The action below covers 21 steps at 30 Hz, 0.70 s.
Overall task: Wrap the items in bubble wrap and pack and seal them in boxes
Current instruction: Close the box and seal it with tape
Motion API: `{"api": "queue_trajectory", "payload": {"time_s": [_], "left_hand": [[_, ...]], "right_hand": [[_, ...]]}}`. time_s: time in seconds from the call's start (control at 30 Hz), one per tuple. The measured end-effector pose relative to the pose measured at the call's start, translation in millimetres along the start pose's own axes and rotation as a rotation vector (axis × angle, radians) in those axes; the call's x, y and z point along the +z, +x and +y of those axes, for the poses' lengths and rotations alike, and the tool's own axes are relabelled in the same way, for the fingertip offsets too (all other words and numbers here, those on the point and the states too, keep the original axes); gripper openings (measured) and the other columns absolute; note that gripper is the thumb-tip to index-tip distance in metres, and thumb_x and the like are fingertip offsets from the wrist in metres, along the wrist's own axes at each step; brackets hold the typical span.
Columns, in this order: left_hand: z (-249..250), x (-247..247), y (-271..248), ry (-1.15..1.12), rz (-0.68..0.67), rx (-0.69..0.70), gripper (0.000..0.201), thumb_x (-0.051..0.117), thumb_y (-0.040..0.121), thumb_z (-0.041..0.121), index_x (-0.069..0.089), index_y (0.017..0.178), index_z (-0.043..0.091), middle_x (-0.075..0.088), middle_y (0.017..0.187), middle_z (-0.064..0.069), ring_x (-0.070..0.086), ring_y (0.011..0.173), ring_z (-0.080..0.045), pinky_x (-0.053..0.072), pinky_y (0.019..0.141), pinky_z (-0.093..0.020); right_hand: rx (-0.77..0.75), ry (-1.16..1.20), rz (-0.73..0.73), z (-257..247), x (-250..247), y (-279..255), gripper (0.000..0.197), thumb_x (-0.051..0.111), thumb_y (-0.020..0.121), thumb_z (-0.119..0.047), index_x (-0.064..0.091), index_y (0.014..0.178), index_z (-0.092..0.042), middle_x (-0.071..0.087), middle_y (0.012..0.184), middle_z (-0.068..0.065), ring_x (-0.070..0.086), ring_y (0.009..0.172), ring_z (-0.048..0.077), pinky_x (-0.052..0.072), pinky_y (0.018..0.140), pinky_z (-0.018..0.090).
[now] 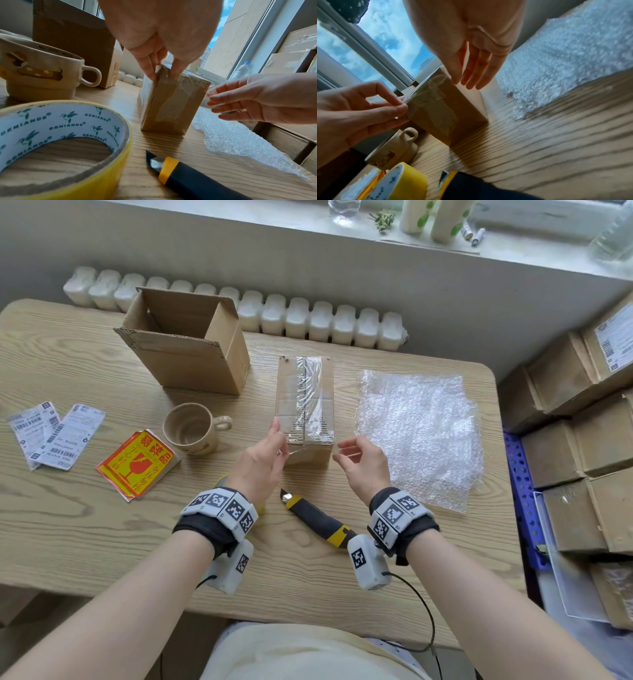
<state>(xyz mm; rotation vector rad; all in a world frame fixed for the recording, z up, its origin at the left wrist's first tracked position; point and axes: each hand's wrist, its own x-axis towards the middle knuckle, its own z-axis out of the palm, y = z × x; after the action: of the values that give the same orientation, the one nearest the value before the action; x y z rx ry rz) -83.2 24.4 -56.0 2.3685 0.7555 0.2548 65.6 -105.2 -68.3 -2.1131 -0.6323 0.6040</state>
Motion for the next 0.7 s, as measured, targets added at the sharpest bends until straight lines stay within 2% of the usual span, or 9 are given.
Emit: {"api": "queue_trajectory", "payload": {"time_s": [0.1, 0.17, 0.23, 0.27, 0.33, 0.43, 0.5, 0.57, 0.7], "left_hand": [[-3, -4, 0, -0.031, -0.021, 0.027, 0.009, 0.061, 0.086, 0.006, 0.053, 0.083, 0.004, 0.034, 0.149, -0.01, 0.065, 0.101, -0.032, 0.048, 0.082, -0.034], [-8, -8, -1, -0.025, -0.058, 0.043, 0.01, 0.062, 0.081, 0.002, 0.055, 0.083, 0.008, 0.033, 0.15, -0.003, 0.065, 0.104, -0.027, 0.049, 0.084, -0.036], [-10, -13, -1, -0.081, -0.101, 0.012, 0.029, 0.053, 0.078, -0.007, 0.051, 0.09, 0.02, 0.039, 0.148, -0.001, 0.066, 0.102, -0.024, 0.051, 0.086, -0.034], [-12, -15, 1, -0.14, -0.093, -0.015, 0.041, 0.046, 0.078, -0.012, 0.046, 0.093, 0.025, 0.045, 0.143, -0.003, 0.064, 0.107, -0.021, 0.05, 0.091, -0.031], [-16, -18, 7, -0.237, -0.02, -0.059, 0.05, 0.041, 0.079, -0.018, 0.047, 0.099, 0.027, 0.056, 0.134, -0.006, 0.059, 0.117, -0.015, 0.047, 0.097, -0.027], [-25, -21, 15, -0.207, -0.037, -0.09, 0.051, 0.052, 0.086, -0.009, 0.057, 0.118, 0.031, 0.053, 0.136, -0.001, 0.058, 0.115, -0.011, 0.046, 0.101, -0.032], [-28, -20, 19, -0.151, -0.093, -0.095, 0.052, 0.061, 0.085, 0.0, 0.058, 0.126, 0.031, 0.047, 0.141, 0.006, 0.057, 0.114, -0.011, 0.044, 0.101, -0.028], [-28, -19, 22, -0.153, -0.085, -0.109, 0.05, 0.068, 0.083, 0.004, 0.059, 0.125, 0.029, 0.048, 0.139, 0.008, 0.059, 0.113, -0.013, 0.043, 0.099, -0.023], [-26, -15, 25, -0.213, -0.025, -0.14, 0.046, 0.074, 0.078, 0.007, 0.063, 0.12, 0.022, 0.054, 0.132, 0.002, 0.06, 0.112, -0.013, 0.041, 0.095, -0.013]], "right_hand": [[-0.106, -0.096, -0.048, 4, -6, -1, 0.004, 0.07, 0.084, -0.015, 0.068, 0.088, -0.015, 0.067, 0.085, -0.003, 0.063, 0.079, 0.012, 0.053, 0.078, 0.03], [-0.168, -0.157, -0.113, 6, -11, -1, 0.011, 0.073, 0.081, -0.016, 0.068, 0.091, -0.014, 0.067, 0.089, -0.004, 0.063, 0.08, 0.013, 0.053, 0.079, 0.032], [-0.205, -0.243, -0.227, 7, -18, 2, 0.027, 0.078, 0.075, -0.019, 0.067, 0.099, -0.015, 0.065, 0.097, -0.005, 0.061, 0.084, 0.012, 0.053, 0.08, 0.033], [-0.221, -0.29, -0.267, 8, -20, 4, 0.033, 0.079, 0.074, -0.017, 0.066, 0.104, -0.015, 0.064, 0.101, -0.004, 0.061, 0.086, 0.012, 0.053, 0.082, 0.035], [-0.246, -0.346, -0.243, 7, -25, 10, 0.035, 0.073, 0.079, -0.008, 0.063, 0.112, -0.014, 0.065, 0.105, 0.0, 0.062, 0.088, 0.014, 0.053, 0.083, 0.038], [-0.285, -0.362, -0.125, -3, -30, 19, 0.043, 0.067, 0.084, -0.005, 0.058, 0.125, -0.017, 0.067, 0.103, 0.001, 0.064, 0.084, 0.016, 0.054, 0.082, 0.035], [-0.364, -0.389, -0.146, -11, -29, 22, 0.053, 0.07, 0.083, -0.008, 0.055, 0.131, -0.022, 0.066, 0.1, 0.002, 0.063, 0.08, 0.016, 0.054, 0.077, 0.032], [-0.447, -0.427, -0.185, -15, -25, 22, 0.052, 0.071, 0.082, -0.012, 0.056, 0.13, -0.023, 0.066, 0.094, 0.003, 0.061, 0.075, 0.017, 0.055, 0.073, 0.035], [-0.491, -0.413, -0.193, -17, -21, 27, 0.037, 0.073, 0.081, -0.013, 0.067, 0.117, -0.016, 0.066, 0.088, 0.007, 0.061, 0.075, 0.022, 0.055, 0.073, 0.043]]}}
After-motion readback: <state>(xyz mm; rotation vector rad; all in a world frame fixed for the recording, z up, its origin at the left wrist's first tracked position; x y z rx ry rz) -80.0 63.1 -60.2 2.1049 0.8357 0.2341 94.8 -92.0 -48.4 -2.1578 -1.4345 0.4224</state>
